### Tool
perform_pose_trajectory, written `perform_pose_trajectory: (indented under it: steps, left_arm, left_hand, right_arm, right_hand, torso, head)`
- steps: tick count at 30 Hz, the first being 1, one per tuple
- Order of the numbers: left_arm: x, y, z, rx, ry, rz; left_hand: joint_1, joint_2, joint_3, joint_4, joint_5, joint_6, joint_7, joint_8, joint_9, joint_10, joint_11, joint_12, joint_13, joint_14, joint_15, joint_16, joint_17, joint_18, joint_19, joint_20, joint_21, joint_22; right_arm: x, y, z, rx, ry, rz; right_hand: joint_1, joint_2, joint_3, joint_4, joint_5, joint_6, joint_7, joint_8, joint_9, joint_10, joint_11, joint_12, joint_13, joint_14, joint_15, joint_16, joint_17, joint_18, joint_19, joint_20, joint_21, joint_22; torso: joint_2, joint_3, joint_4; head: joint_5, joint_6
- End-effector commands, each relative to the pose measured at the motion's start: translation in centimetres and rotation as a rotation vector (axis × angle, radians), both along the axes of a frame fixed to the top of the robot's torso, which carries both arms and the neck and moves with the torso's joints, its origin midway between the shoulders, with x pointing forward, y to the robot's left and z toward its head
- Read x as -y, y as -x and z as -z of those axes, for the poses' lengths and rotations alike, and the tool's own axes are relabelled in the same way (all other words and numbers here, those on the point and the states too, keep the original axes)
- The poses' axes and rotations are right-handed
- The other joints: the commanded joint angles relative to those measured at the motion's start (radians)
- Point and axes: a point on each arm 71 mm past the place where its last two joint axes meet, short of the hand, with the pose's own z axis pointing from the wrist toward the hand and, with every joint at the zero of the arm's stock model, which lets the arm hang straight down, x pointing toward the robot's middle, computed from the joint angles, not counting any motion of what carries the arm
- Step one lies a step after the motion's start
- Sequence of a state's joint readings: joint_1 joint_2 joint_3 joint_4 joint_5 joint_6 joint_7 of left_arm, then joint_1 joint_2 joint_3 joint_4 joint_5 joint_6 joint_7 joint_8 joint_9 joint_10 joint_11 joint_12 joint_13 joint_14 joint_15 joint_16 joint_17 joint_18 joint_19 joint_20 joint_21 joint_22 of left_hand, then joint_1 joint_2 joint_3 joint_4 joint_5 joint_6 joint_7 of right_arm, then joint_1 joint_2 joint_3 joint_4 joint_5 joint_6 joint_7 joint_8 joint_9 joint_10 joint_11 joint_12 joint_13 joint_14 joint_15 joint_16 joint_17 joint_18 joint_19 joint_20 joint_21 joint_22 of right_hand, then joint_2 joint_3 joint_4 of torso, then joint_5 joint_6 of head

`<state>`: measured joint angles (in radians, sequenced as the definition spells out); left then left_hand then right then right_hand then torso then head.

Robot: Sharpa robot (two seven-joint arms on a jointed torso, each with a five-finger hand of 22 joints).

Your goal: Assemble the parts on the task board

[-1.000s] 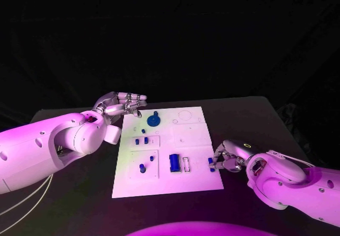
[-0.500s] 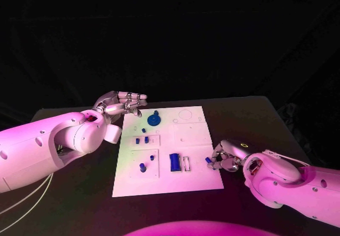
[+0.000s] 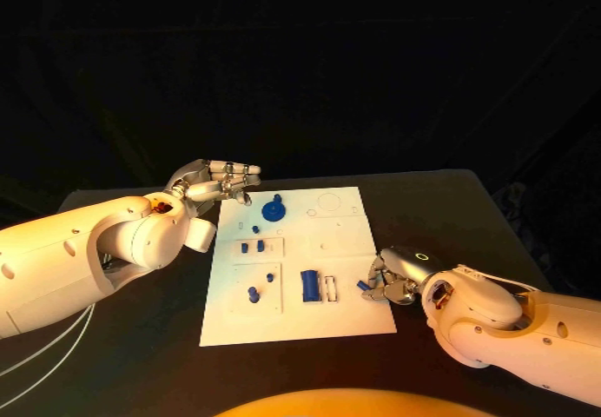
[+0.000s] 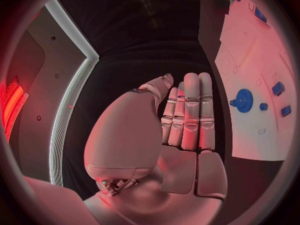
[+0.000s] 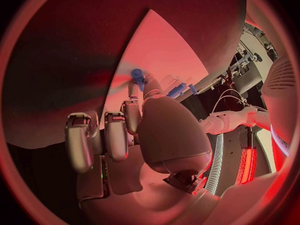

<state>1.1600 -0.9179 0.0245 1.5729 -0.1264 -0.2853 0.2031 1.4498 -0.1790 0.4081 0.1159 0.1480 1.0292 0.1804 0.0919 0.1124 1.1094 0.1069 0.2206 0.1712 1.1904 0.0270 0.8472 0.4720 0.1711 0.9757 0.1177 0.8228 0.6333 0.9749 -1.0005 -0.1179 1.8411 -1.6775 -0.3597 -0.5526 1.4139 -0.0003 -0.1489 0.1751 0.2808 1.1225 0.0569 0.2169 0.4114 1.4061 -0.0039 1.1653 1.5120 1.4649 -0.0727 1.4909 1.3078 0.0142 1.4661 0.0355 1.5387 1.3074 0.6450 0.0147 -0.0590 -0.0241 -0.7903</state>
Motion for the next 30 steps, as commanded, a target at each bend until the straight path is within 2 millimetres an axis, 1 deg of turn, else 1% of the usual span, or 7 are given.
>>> perform_pose_trajectory:
  steps: [1,4,8,16,20,26,30]
  left_arm:
    - [0.3,0.1,-0.1,0.002,0.013,0.019]
    - [0.3,0.1,-0.1,0.002,0.013,0.020]
    - [0.3,0.1,-0.1,0.002,0.013,0.019]
    - [0.4,0.0,-0.1,0.001,0.012,0.019]
    - [0.4,0.0,-0.1,0.001,0.013,0.020]
    - [0.4,0.0,-0.1,0.002,0.013,0.021]
    - [0.5,0.0,-0.1,0.002,0.014,0.022]
  left_hand:
    - [0.002,0.011,-0.006,-0.002,0.003,-0.005,-0.001,-0.004,-0.001,-0.005,0.001,0.005,0.002,-0.005,0.002,-0.004,-0.001,0.013,0.003,0.004,-0.004,-0.001]
    - [0.002,0.012,-0.007,-0.001,0.003,-0.006,0.000,-0.004,-0.002,-0.007,0.001,0.006,0.002,-0.006,0.002,-0.004,-0.002,0.013,0.003,0.004,-0.006,-0.002]
    - [0.002,0.012,-0.007,-0.001,0.003,-0.006,0.000,-0.004,-0.002,-0.007,0.001,0.006,0.002,-0.006,0.002,-0.004,-0.002,0.013,0.003,0.004,-0.006,-0.002]
    - [0.002,0.012,-0.007,-0.001,0.003,-0.006,0.000,-0.004,-0.002,-0.007,0.001,0.006,0.002,-0.006,0.002,-0.004,-0.002,0.013,0.003,0.004,-0.006,-0.002]
    - [0.002,0.012,-0.007,-0.001,0.003,-0.006,0.000,-0.004,-0.002,-0.007,0.001,0.006,0.002,-0.006,0.002,-0.004,-0.002,0.013,0.003,0.004,-0.006,-0.002]
    - [0.002,0.012,-0.007,-0.001,0.003,-0.006,0.000,-0.004,-0.002,-0.007,0.001,0.006,0.002,-0.006,0.002,-0.004,-0.002,0.013,0.003,0.004,-0.006,-0.002]
    - [0.002,0.012,-0.007,-0.001,0.003,-0.007,0.000,-0.004,-0.002,-0.008,0.001,0.007,0.002,-0.006,0.002,-0.004,-0.002,0.013,0.003,0.004,-0.006,-0.002]
  right_arm:
    - [0.3,0.7,1.8,-0.080,0.145,-0.012]
    - [0.0,0.7,1.8,-0.078,0.156,-0.019]
    - [-0.4,0.7,1.8,-0.071,0.163,-0.025]
    - [-0.6,0.9,1.3,-0.069,0.083,0.016]
    - [-0.7,0.8,0.6,-0.063,-0.036,0.065]
    - [-1.3,0.7,-0.6,-0.044,-0.168,0.101]
    - [-1.8,0.7,-0.9,-0.063,-0.214,0.110]
  right_hand:
    - [0.014,0.002,0.001,-0.007,0.018,0.006,-0.002,-0.007,-0.003,0.008,-0.015,-0.008,-0.215,0.077,-0.007,0.002,0.128,-0.006,0.088,-0.002,-0.005,0.252]
    - [0.019,-0.002,0.007,-0.009,0.044,0.005,-0.001,-0.009,-0.002,0.006,-0.015,-0.012,-0.217,0.077,-0.007,0.001,0.128,-0.005,0.087,-0.002,-0.007,0.252]
    - [0.038,-0.005,0.027,-0.014,0.129,0.006,-0.003,-0.013,-0.003,0.003,-0.017,-0.017,-0.218,0.077,-0.008,0.001,0.128,-0.005,0.087,-0.003,-0.007,0.252]
    - [0.076,0.005,0.108,-0.020,0.156,0.011,-0.008,-0.015,0.000,0.007,-0.023,-0.014,-0.215,0.079,-0.013,0.005,0.136,-0.008,0.092,-0.008,0.004,0.255]
    - [0.073,-0.021,0.179,-0.016,0.208,0.010,-0.007,-0.012,0.008,0.008,-0.021,-0.018,-0.215,0.079,-0.012,0.006,0.138,-0.009,0.094,-0.009,0.007,0.256]
    - [0.033,-0.079,0.317,-0.013,0.220,0.005,-0.005,-0.001,0.031,0.016,-0.022,-0.015,-0.212,0.080,-0.012,0.007,0.141,-0.010,0.096,-0.007,0.012,0.258]
    - [0.019,-0.091,0.344,-0.013,0.222,0.003,-0.006,0.002,0.037,0.017,-0.021,-0.016,-0.211,0.080,-0.012,0.007,0.142,-0.010,0.096,-0.008,0.013,0.258]
  torso:
    - [0.000,0.0004,0.0002]
    - [0.000,0.0001,0.0005]
    - [0.000,0.0003,-0.0001]
    - [-0.001,-0.0002,-0.0009]
    - [0.000,-0.0001,-0.0005]
    - [0.001,0.0001,-0.0001]
    - [0.001,-0.0005,0.0004]
  head:
    - [0.001,-0.001]
    - [0.001,-0.001]
    - [0.003,-0.001]
    - [0.004,0.003]
    - [0.004,0.006]
    - [0.003,0.007]
    - [0.002,0.008]
